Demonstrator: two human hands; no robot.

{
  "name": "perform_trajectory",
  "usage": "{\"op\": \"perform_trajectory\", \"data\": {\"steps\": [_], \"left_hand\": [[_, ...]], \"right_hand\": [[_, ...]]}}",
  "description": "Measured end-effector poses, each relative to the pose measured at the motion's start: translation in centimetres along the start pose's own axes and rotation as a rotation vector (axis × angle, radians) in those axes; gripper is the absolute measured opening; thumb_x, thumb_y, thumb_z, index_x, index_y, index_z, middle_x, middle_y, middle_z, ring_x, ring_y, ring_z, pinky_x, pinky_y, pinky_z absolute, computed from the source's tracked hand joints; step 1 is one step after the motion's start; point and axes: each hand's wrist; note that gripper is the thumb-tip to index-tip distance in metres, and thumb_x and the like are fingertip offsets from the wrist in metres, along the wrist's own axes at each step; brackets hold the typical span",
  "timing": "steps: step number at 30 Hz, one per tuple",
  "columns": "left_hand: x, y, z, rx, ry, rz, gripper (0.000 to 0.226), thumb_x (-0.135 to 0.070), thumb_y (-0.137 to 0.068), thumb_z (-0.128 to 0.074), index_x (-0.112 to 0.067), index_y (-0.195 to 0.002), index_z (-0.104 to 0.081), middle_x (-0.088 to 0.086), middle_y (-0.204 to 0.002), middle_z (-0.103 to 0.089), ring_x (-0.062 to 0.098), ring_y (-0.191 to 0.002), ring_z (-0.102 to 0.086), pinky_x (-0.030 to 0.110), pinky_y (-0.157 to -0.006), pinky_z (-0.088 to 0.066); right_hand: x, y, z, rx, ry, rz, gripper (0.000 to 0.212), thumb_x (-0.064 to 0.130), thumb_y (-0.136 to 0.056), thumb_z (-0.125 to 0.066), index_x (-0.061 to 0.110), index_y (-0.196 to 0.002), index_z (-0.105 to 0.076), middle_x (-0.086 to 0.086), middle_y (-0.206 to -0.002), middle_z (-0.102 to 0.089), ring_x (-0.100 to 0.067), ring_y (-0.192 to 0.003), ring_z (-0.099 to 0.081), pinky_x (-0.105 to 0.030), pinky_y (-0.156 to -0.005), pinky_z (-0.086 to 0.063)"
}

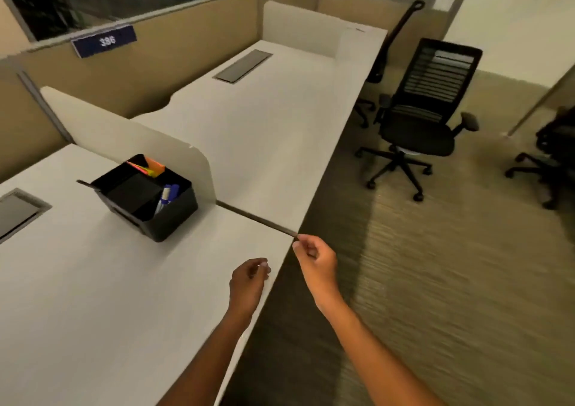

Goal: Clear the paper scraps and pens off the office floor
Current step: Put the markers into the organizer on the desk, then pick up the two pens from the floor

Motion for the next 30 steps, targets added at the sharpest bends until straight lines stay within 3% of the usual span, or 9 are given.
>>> {"op": "perform_trajectory", "data": {"steps": [4,10,14,19,23,26,30], "left_hand": [[0.0,3.2,-6.1,0.172,-0.043,-0.026,0.024,-0.026,-0.097,-0.053,-0.019,-0.118,-0.064,0.002,-0.104,-0.071,0.017,-0.098,-0.068,0.039,-0.094,-0.056],[1.6,11.1,-15.5,0.369,-0.072,-0.049,0.019,-0.020,-0.098,-0.053,-0.014,-0.109,-0.067,0.007,-0.094,-0.072,0.021,-0.087,-0.067,0.035,-0.074,-0.054],[4.0,17.1,-20.6,0.505,-0.141,-0.040,0.017,-0.021,-0.097,-0.054,-0.014,-0.105,-0.068,0.009,-0.094,-0.071,0.021,-0.087,-0.065,0.037,-0.076,-0.052],[6.7,24.4,-25.4,0.661,-0.179,-0.077,0.014,-0.010,-0.096,-0.055,-0.010,-0.092,-0.069,0.004,-0.076,-0.068,0.017,-0.071,-0.060,0.029,-0.068,-0.047],[8.2,29.0,-28.0,0.785,-0.268,-0.063,0.014,-0.011,-0.096,-0.055,-0.008,-0.091,-0.067,0.009,-0.079,-0.067,0.021,-0.074,-0.059,0.029,-0.068,-0.046],[9.2,31.1,-29.4,0.861,-0.343,-0.095,0.012,-0.012,-0.095,-0.056,-0.010,-0.094,-0.068,0.012,-0.081,-0.068,0.020,-0.074,-0.059,0.027,-0.062,-0.043],[10.5,31.9,-30.7,0.946,-0.413,-0.075,0.016,-0.012,-0.095,-0.057,-0.003,-0.101,-0.068,0.017,-0.086,-0.069,0.022,-0.077,-0.060,0.030,-0.066,-0.046]], "right_hand": [[-2.1,2.7,7.6,-0.156,-0.021,-0.021,0.015,0.020,-0.087,-0.069,0.022,-0.102,-0.069,0.005,-0.093,-0.071,-0.001,-0.081,-0.065,-0.009,-0.071,-0.050],[-5.7,10.1,19.7,-0.353,0.005,-0.082,0.012,0.024,-0.087,-0.069,0.027,-0.098,-0.068,0.011,-0.085,-0.070,0.005,-0.074,-0.063,-0.005,-0.066,-0.046],[-8.5,16.6,27.1,-0.471,0.017,-0.148,0.012,0.020,-0.087,-0.069,0.027,-0.096,-0.066,0.010,-0.084,-0.069,-0.002,-0.076,-0.064,-0.006,-0.068,-0.047],[-11.3,25.0,35.1,-0.641,-0.005,-0.246,0.015,0.015,-0.088,-0.069,0.016,-0.102,-0.068,0.006,-0.085,-0.068,-0.007,-0.078,-0.063,-0.003,-0.066,-0.045],[-12.6,30.9,39.3,-0.756,-0.012,-0.339,0.020,0.014,-0.089,-0.067,0.006,-0.108,-0.067,-0.002,-0.090,-0.068,-0.008,-0.079,-0.061,-0.004,-0.066,-0.046],[-13.5,34.4,40.7,-0.825,-0.025,-0.400,0.020,0.018,-0.090,-0.067,0.010,-0.109,-0.068,0.002,-0.092,-0.068,-0.003,-0.080,-0.061,-0.008,-0.066,-0.049],[-14.6,37.4,41.0,-0.928,-0.045,-0.471,0.020,0.018,-0.090,-0.067,0.010,-0.108,-0.068,0.002,-0.092,-0.067,-0.004,-0.081,-0.061,-0.009,-0.066,-0.049]]}}
Point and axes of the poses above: each hand's wrist, its own y-axis away from the middle knuckle, its own z-axis out of the back of the hand, x = y × z
